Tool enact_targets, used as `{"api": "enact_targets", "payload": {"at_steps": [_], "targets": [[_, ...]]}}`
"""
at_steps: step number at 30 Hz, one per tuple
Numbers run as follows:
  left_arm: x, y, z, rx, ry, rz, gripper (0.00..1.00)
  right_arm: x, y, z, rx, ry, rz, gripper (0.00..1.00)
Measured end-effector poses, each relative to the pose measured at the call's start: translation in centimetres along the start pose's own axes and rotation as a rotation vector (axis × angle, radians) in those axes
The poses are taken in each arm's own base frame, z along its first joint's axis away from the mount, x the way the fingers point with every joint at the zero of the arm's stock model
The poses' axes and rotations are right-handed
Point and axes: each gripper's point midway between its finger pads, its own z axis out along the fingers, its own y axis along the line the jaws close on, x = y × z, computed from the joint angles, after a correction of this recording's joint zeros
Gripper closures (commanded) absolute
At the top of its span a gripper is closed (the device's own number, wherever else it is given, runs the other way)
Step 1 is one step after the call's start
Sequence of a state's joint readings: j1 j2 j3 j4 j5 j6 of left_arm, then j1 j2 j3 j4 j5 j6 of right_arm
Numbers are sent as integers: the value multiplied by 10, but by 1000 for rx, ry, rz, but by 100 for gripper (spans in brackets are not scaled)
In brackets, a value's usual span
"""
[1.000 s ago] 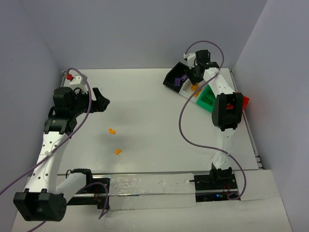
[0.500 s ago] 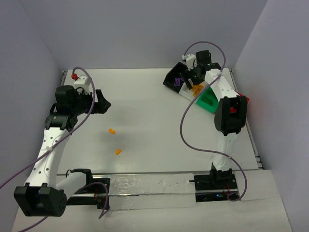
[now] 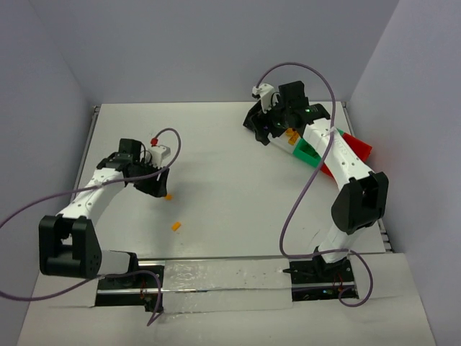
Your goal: Sort the legos into containers by color
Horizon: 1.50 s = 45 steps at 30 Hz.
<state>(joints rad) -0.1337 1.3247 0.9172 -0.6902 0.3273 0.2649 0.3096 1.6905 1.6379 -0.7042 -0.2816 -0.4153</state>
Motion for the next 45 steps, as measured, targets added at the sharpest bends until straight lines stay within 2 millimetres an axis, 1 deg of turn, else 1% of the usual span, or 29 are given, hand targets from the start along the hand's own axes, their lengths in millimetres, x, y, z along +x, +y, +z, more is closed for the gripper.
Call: {"api": "enact_targets", "payload": {"at_steps": [2,4,7,9,16,20,32,42,45], "targets": [[9,0,10,-10,52,-2,32,6,3,2,-8,13,16,9],[16,-7,19,-19,93,16,30,13,6,5,-17,29,30,9],[22,-16,26,-36,126,43,30,22,10,8,-28,49,45,9],[24,-18,32,-51,146,50,29,26,11,9,-31,57,50,9],[32,1,53,-139,206,34,23,24,13,7,-38,48,54,9],[35,5,61,-147,225,39,24,24,14,3,-38,42,55,9],[28,9,75,-123,224,101,30,25,16,2,-41,44,55,9],[16,12,82,-123,201,125,42,25,16,2,-41,44,55,9],[15,12,83,-120,198,132,41,25,16,2,-41,45,55,9]]}}
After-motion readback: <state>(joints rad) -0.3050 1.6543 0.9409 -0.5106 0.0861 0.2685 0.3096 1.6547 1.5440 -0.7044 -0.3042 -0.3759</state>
